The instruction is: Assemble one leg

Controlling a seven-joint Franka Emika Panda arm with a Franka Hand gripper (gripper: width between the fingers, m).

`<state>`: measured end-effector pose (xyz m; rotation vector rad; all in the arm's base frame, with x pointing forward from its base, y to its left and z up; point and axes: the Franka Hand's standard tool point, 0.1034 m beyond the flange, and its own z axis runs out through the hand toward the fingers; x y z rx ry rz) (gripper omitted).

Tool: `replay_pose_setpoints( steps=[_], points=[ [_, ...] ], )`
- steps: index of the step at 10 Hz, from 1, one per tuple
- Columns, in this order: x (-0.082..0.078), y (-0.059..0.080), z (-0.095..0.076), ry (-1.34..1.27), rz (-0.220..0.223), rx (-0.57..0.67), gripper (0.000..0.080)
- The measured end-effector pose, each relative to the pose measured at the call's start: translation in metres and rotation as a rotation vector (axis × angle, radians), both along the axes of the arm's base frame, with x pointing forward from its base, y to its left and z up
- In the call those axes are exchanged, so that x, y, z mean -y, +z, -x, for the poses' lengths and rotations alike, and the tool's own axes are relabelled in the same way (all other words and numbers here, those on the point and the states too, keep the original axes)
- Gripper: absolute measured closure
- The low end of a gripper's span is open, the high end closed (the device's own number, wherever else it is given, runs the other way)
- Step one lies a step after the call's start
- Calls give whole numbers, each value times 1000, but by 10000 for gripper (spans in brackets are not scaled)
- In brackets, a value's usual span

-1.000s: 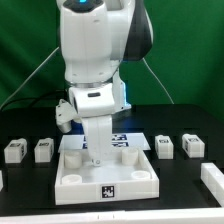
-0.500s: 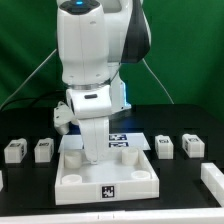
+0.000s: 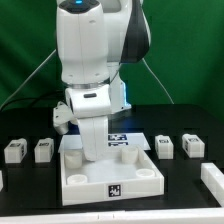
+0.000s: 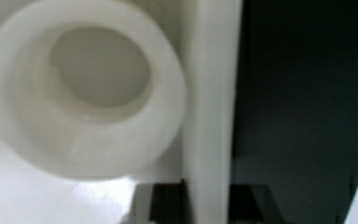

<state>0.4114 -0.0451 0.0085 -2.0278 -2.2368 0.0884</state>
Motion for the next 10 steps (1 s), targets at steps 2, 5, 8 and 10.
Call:
replay_pose_setpoints(
  steps=[2, 5, 8, 10],
  points=[
    [0, 0, 0, 0, 0, 0, 726],
    [-3, 0, -4, -13, 0, 4, 726],
    [-39, -1, -41, -107, -10, 43, 726],
    [-66, -1, -64, -158, -20, 63, 727]
  ],
)
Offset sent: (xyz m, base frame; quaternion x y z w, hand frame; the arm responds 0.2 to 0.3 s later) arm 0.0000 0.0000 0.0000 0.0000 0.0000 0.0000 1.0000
